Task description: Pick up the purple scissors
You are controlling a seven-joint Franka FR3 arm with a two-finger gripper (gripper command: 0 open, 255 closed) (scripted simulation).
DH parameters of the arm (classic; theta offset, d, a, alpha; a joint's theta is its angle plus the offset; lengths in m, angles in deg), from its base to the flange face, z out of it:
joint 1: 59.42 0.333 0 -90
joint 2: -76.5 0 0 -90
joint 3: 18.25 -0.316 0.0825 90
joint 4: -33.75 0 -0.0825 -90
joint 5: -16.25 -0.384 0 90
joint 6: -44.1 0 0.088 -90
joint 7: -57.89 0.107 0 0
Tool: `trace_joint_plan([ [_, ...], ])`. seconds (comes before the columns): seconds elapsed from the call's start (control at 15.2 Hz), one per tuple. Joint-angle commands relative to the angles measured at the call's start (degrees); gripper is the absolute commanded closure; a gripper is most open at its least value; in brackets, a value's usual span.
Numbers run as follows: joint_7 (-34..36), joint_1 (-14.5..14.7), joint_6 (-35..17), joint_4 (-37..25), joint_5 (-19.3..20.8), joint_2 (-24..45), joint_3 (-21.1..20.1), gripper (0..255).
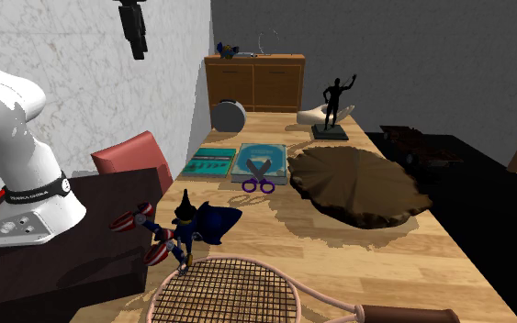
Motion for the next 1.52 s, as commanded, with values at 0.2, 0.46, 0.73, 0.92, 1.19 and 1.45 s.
trace_joint_plan([
  [0.2, 2.0, -0.2, -7.3, 5.0, -0.5, 0.7, -1.9, 0],
  [0.46, 4.8, -0.3, -17.5, 10.4, -1.2, 3.4, -4.6, 0],
  [0.73, 7.7, -0.7, -28.1, 14.3, -1.6, 8.1, -7.3, 0],
  [0.92, 10.2, -1.2, -36.3, 16.1, -1.4, 13.0, -9.4, 0],
  [1.19, 14.3, -2.4, -47.1, 17.0, 0.0, 21.0, -12.4, 0],
  [1.45, 20.2, -4.9, -57.4, 16.1, 4.2, 30.5, -15.5, 0],
])
